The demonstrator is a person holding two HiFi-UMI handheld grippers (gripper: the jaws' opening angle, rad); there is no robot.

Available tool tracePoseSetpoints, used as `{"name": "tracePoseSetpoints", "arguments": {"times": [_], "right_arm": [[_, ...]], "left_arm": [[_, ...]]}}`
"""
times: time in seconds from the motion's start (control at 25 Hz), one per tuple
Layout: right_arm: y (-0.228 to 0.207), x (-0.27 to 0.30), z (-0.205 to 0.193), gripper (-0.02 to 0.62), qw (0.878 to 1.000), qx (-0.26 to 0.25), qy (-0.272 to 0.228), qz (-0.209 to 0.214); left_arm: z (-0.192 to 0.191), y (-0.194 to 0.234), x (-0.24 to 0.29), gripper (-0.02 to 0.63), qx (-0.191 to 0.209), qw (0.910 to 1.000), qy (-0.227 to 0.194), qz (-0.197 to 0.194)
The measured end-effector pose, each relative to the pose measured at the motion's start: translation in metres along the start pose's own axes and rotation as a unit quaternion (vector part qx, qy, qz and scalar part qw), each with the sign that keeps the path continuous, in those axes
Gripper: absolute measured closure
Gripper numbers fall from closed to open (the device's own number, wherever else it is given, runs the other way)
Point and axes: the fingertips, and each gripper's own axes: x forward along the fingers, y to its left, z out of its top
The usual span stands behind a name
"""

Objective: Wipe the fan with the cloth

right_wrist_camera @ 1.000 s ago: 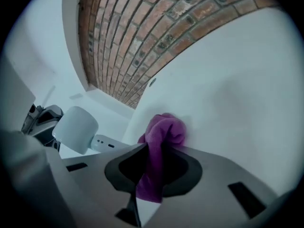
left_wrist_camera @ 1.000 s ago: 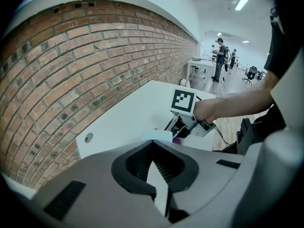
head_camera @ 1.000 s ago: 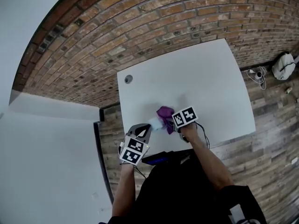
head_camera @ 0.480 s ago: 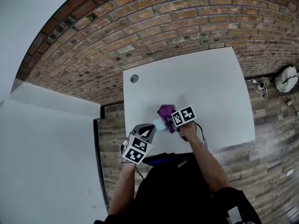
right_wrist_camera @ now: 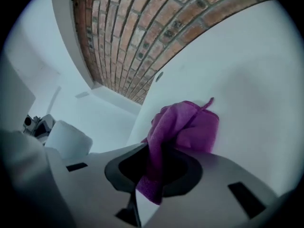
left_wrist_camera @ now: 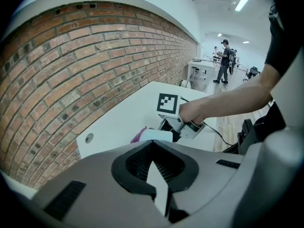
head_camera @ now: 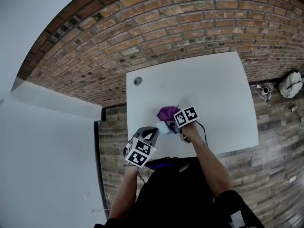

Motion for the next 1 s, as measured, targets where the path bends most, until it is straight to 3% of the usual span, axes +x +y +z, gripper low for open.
{"name": "tracePoseSetpoints", "arguments": {"times": [0.12, 0.28, 0.36, 0.44, 0.52, 0.6, 0.68, 0.76, 0.88, 1.0], "right_arm": [[-0.003, -0.020, -0.022, 0.531, 1.000, -0.002, -0.007, -0.018], [0.013, -0.037, -0.094, 0.531, 0.996, -0.029, 0.082, 0.014], [0.015, -0.047, -0.102, 0.531, 0.995, -0.039, 0.093, 0.014], [0.011, -0.064, -0.069, 0.531, 0.997, -0.055, 0.047, -0.012], [0.019, -0.084, -0.013, 0.531, 0.996, -0.085, -0.026, -0.030], [0.046, -0.098, 0.040, 0.531, 0.988, -0.127, -0.089, -0.016], [0.081, -0.097, 0.074, 0.531, 0.978, -0.178, -0.112, 0.020], [0.112, -0.081, 0.085, 0.531, 0.965, -0.243, -0.088, 0.052], [0.134, -0.055, 0.072, 0.531, 0.944, -0.321, -0.012, 0.070], [0.131, -0.053, 0.059, 0.531, 0.948, -0.310, 0.013, 0.077]], "left_arm": [[0.001, 0.001, -0.001, 0.601, 0.000, 1.0000, -0.001, 0.001], [0.002, -0.001, 0.000, 0.601, -0.001, 0.9999, -0.013, 0.000], [0.004, 0.000, -0.002, 0.601, 0.006, 0.9996, -0.026, 0.007], [0.006, 0.002, -0.009, 0.601, 0.000, 0.9988, -0.046, 0.013], [0.002, -0.005, -0.015, 0.601, -0.015, 0.9984, -0.054, -0.010], [-0.010, -0.023, -0.016, 0.601, -0.026, 0.9968, -0.038, -0.066], [-0.016, -0.042, -0.013, 0.601, -0.054, 0.9900, -0.030, -0.127], [-0.017, -0.049, -0.007, 0.601, -0.081, 0.9845, -0.031, -0.152], [-0.018, -0.043, 0.000, 0.601, -0.089, 0.9852, -0.026, -0.144], [-0.020, -0.036, 0.000, 0.601, -0.088, 0.9867, -0.023, -0.135]]}}
